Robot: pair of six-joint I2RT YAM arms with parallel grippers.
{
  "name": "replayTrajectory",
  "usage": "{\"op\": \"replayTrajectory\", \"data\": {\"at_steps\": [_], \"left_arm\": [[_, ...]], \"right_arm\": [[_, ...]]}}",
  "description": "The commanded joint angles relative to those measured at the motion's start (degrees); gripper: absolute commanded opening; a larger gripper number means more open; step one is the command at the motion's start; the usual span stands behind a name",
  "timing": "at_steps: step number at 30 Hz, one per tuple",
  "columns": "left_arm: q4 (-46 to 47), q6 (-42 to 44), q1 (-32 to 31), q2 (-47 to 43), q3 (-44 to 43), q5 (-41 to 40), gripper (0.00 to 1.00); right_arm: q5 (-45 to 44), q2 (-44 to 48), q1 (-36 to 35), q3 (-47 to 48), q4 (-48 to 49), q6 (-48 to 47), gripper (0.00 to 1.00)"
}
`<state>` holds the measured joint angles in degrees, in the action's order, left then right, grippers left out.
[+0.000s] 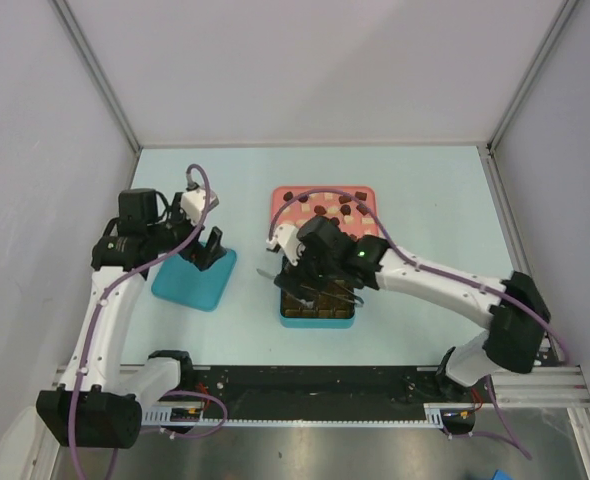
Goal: Pack the chocolate
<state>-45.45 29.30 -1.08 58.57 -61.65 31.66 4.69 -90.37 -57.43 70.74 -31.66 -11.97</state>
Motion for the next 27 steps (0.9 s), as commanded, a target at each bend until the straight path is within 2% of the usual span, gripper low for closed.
{"op": "replayTrajectory", "data": {"at_steps": [1,4,7,8,11,13,16,17,19,20,27], "left_arm": [[-3.1,14.2,-0.7,-0.7,1.4,10.1,0.93],[-3.2,18.9,-5.0,-0.2,2.5,7.5,0.92],[-1.8,21.9,-11.5,-0.4,4.5,3.3,0.92],[-1.0,22.2,-15.4,-0.6,5.2,1.7,0.92],[1.4,24.3,-22.9,0.8,7.6,-3.6,0.92],[2.2,25.6,-25.1,3.0,7.5,-4.8,0.9],[3.5,28.5,-25.2,6.6,6.4,-6.4,0.89],[4.0,29.4,-25.2,7.2,6.3,-7.1,0.9],[5.3,32.1,-25.2,8.1,5.9,-7.3,0.93],[5.7,32.7,-25.3,8.3,5.8,-7.1,0.97],[5.5,40.1,-26.0,11.4,5.2,-5.1,1.0]], "right_arm": [[-2.2,13.5,0.3,1.9,4.1,3.9,1.0],[1.7,20.1,3.0,1.9,5.8,7.1,1.0],[6.0,24.3,6.9,1.7,6.9,11.1,1.0],[7.1,25.1,8.2,1.3,7.4,11.7,1.0],[12.8,27.9,14.4,-0.7,8.7,18.0,1.0],[14.9,29.1,18.0,-2.1,8.9,19.6,0.99],[12.7,32.1,20.2,-4.3,9.6,19.7,0.98],[7.6,33.0,20.1,-4.6,9.3,19.4,0.97],[4.2,33.9,19.9,-5.2,8.7,18.6,0.98],[1.9,35.1,19.8,-5.6,8.9,18.4,0.98],[-1.4,38.2,19.2,-8.2,9.4,17.9,0.98]]}}
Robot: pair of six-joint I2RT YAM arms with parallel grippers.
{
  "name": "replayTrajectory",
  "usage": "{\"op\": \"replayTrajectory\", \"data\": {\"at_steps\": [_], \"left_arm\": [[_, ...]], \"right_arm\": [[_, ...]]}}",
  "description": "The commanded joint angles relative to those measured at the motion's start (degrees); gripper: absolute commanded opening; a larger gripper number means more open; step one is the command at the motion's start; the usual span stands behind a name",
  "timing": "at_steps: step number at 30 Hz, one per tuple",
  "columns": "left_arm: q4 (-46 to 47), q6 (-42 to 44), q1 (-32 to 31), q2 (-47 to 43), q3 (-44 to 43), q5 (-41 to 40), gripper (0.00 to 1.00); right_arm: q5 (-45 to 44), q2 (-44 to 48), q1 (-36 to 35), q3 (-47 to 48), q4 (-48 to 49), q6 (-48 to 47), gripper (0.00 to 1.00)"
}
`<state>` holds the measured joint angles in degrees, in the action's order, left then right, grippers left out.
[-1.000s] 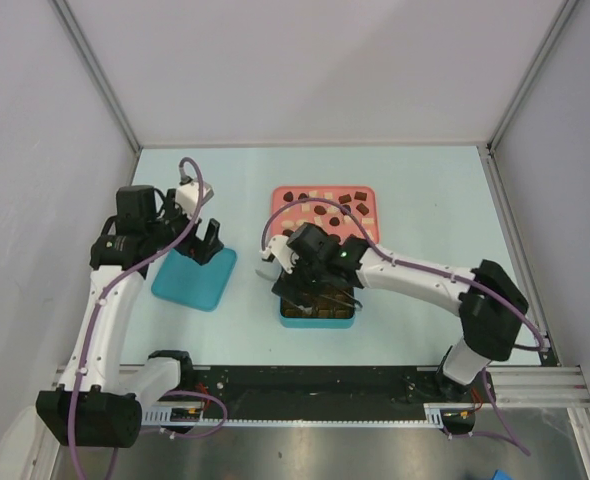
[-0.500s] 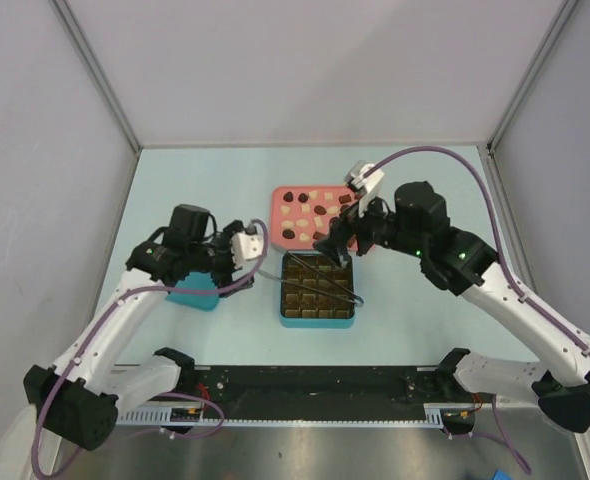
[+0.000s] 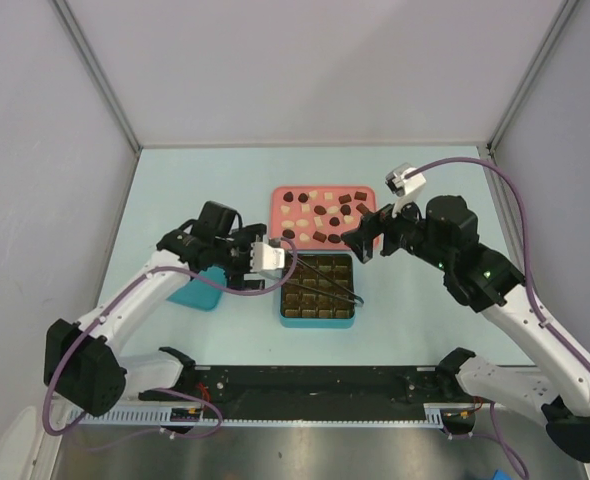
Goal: Pack the chocolate
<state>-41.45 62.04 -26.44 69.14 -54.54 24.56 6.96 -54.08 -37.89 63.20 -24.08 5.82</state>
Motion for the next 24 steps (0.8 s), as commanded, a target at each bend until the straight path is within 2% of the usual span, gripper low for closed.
{"op": "replayTrajectory", "data": {"at_steps": [1,7,10,16,18,22,24], "left_arm": [[1.6,7.8,-1.2,1.9,-2.1,1.6,1.0],[-0.7,10.7,-3.4,5.6,-2.6,-1.1,0.97],[-1.4,10.8,-4.6,7.3,-2.6,-2.1,0.86],[-1.4,11.8,-6.8,9.9,-1.8,-4.6,0.81],[-1.4,11.9,-7.3,10.6,-1.7,-5.1,0.75],[-3.6,11.7,-8.4,13.7,-3.1,-6.4,0.49],[-4.1,10.9,-8.5,15.7,-4.2,-7.0,0.47]], "right_arm": [[-4.0,2.1,-0.3,-1.0,1.7,0.1,0.98],[-5.3,2.8,-0.2,-2.8,2.3,0.5,0.93],[-5.0,2.9,0.0,-3.3,2.5,0.5,0.91],[-5.2,2.5,1.1,-4.6,3.7,0.9,0.89],[-4.7,2.3,1.8,-5.1,4.0,1.1,0.86],[-3.1,2.1,2.6,-5.6,4.5,2.0,0.84],[-2.8,2.4,3.0,-5.8,4.8,2.3,0.84]]}}
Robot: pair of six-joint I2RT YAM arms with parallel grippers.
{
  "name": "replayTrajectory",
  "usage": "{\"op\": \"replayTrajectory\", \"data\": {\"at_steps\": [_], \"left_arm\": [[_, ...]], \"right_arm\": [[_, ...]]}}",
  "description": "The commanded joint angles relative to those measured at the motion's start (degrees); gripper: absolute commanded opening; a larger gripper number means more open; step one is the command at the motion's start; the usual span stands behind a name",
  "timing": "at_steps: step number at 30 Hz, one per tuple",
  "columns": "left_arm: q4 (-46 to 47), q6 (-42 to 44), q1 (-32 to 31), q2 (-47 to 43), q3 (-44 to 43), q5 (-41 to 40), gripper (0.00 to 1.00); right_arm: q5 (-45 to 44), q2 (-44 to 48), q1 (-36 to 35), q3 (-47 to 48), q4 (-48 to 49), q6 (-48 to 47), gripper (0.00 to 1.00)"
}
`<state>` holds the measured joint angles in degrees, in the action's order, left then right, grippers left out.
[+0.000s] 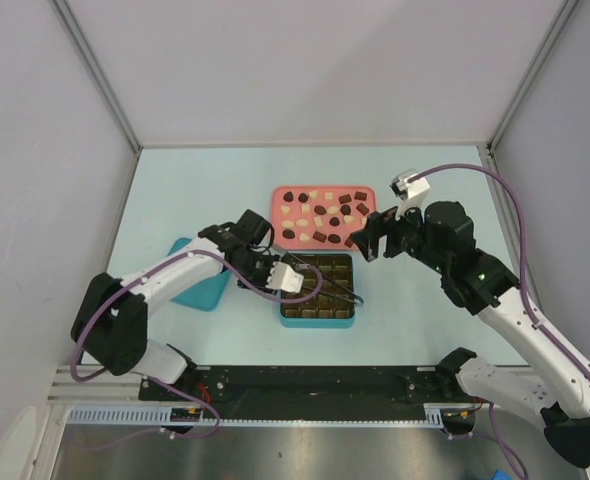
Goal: Pack the chocolate
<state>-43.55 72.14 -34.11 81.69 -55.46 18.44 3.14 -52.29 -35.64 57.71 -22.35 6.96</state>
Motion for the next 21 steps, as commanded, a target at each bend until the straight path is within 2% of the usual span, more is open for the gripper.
{"op": "replayTrajectory", "data": {"at_steps": [1,5,6,9,13,17,21], "left_arm": [[-2.0,0.6,-0.9,3.5,-3.6,-0.9,0.46],[0.0,0.2,-1.1,3.9,-3.7,-0.6,0.4],[0.0,0.0,-1.3,4.1,-3.9,-1.1,0.28],[-2.0,-1.6,-2.0,6.4,-6.8,-1.7,0.08],[-2.4,-4.4,-2.1,6.0,-9.0,-0.7,0.02],[-3.2,-7.0,-2.2,1.9,-11.3,1.1,0.0],[-8.7,-12.8,-0.7,-0.6,-17.7,7.3,0.0]], "right_arm": [[1.1,0.5,0.9,-0.4,3.2,1.3,0.84],[1.7,0.9,1.3,-0.5,3.1,1.5,0.85],[2.0,1.0,1.3,-0.6,3.2,1.6,0.86],[2.2,1.2,1.4,-0.9,3.0,1.6,0.84],[2.7,1.8,1.9,-1.0,2.7,1.9,0.86],[2.6,2.5,2.8,-1.1,2.6,1.9,1.0],[4.2,5.1,4.3,-1.0,4.9,2.5,1.0]]}}
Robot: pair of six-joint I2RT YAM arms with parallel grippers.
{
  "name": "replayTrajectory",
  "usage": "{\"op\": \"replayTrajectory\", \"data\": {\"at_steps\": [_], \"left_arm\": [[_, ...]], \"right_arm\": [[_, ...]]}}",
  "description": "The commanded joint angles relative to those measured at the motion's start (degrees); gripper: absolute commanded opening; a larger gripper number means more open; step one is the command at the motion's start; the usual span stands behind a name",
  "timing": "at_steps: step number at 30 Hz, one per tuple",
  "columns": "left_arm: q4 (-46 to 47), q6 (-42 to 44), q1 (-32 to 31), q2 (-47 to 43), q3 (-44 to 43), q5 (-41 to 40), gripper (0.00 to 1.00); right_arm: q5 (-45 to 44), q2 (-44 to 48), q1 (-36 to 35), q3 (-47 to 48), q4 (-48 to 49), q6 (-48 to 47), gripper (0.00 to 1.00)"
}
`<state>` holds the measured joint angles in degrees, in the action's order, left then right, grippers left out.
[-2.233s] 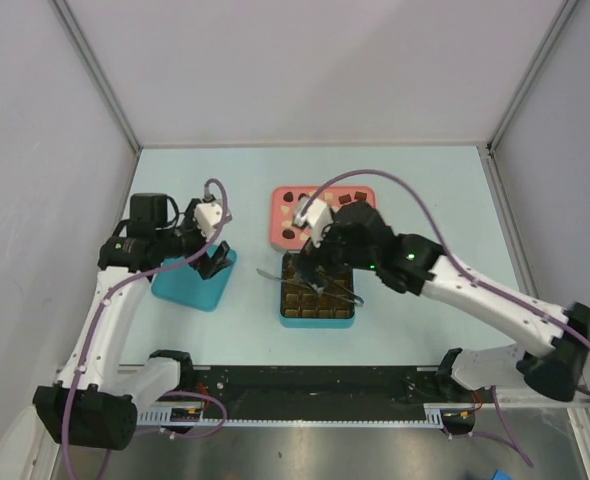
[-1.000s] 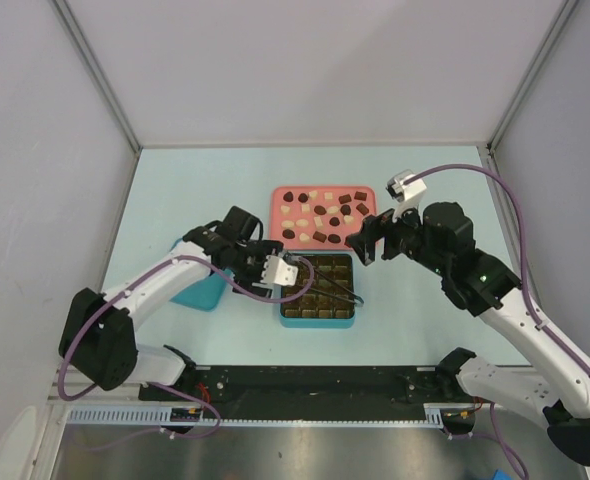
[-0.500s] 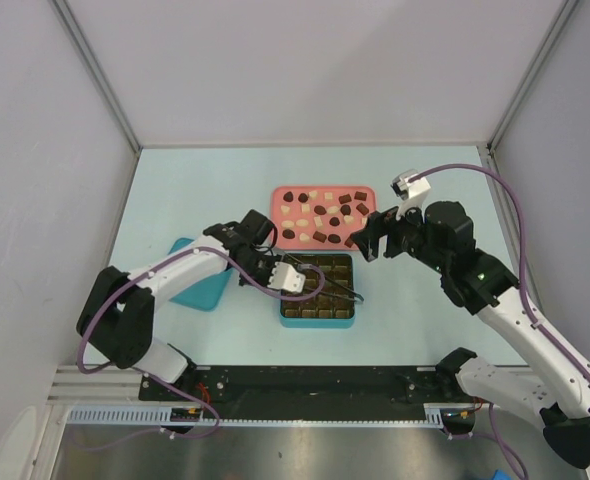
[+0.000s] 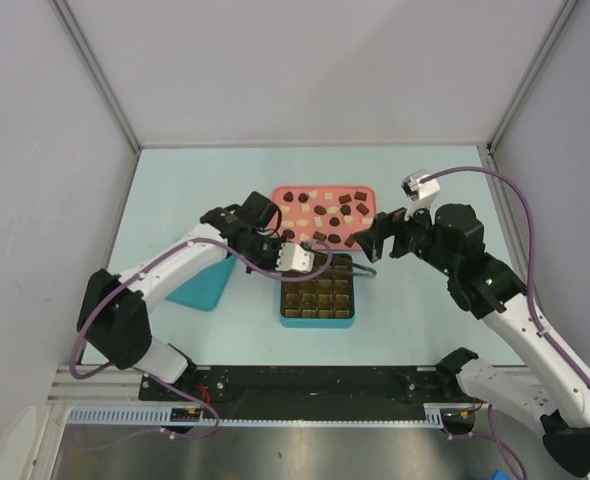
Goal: Pack the chocolate
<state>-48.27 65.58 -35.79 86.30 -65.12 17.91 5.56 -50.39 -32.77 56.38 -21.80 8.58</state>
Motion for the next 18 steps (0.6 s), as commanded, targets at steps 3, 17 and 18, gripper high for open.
{"op": "replayTrajectory", "data": {"at_steps": [3,17,18], "left_arm": [[-8.5,-12.0,5.1,-6.7,-13.7,17.5,0.0],[-22.5,-21.7,21.8,-6.6,-27.4,52.4,0.0],[-26.4,-19.4,21.8,-6.6,-28.5,55.9,0.0]], "right_arm": [[1.4,7.5,1.9,0.4,8.0,2.9,1.0],[28.3,5.6,1.6,3.9,14.2,7.2,1.0],[29.1,4.0,1.3,3.9,14.4,7.4,1.0]]}}
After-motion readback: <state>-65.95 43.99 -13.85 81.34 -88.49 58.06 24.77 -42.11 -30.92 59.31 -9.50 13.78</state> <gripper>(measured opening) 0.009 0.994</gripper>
